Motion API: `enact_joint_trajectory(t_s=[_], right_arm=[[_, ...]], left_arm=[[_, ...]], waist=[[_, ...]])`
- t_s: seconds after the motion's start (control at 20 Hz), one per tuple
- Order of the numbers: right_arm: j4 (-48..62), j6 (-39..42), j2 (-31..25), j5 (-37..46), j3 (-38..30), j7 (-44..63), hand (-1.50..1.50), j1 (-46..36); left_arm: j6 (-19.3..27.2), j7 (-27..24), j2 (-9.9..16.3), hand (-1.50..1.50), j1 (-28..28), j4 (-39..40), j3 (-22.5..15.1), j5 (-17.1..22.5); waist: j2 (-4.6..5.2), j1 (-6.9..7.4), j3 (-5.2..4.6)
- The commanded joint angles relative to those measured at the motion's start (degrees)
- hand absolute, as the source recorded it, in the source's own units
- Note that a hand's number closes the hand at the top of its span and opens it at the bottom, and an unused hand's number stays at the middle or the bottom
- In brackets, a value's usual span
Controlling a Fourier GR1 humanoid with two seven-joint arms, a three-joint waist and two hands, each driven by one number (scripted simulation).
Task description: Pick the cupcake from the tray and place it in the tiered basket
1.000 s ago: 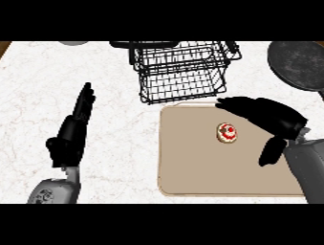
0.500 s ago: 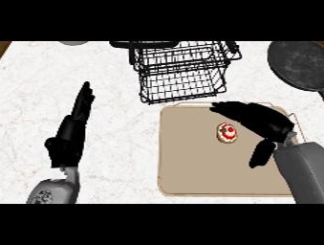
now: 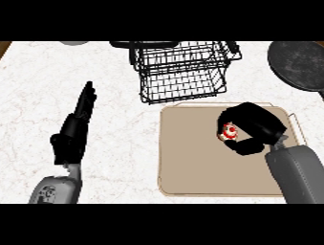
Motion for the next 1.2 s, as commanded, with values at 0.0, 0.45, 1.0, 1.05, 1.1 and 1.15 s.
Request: enact_joint_trajectory(t_s=[0.0, 0.45, 1.0, 1.05, 1.1, 1.15], right_arm=[[2.2, -8.4, 0.4, 3.5, 1.8, -3.5, 1.5, 1.6], [2.3, -2.7, 13.7, 20.0, 9.4, 35.2, 1.5, -2.1], [-7.9, 6.0, 13.9, 8.5, 26.0, 81.7, 1.5, -16.6], [-9.2, 7.0, 13.9, 7.0, 26.5, 85.5, 1.5, -18.8], [-10.5, 9.4, 13.9, 4.7, 25.9, 88.2, 1.5, -22.3], [-11.6, 9.5, 14.0, 3.5, 26.7, 91.4, 1.5, -24.3]], left_arm=[[-0.7, -1.7, 0.5, 0.0, -3.1, 3.9, 2.0, 0.9], [-0.6, 1.6, 0.1, 0.0, -0.3, -1.0, 0.2, 0.1], [-1.0, 0.1, -1.1, 0.0, -0.9, 0.9, -1.5, -0.4], [-0.4, 0.5, -0.9, 0.0, -1.7, 1.1, -0.5, -0.4], [-1.6, 0.1, 0.1, 0.0, -2.2, 2.0, 0.1, 0.2], [-2.2, -0.5, 0.8, 0.0, -2.3, 2.2, 0.9, 0.9]], waist=[[0.1, -0.21, 0.03], [-0.67, 0.83, -0.42], [-0.3, 2.41, -0.06], [-0.35, 2.65, -0.08], [-0.3, 2.49, -0.11], [-0.34, 2.58, -0.12]])
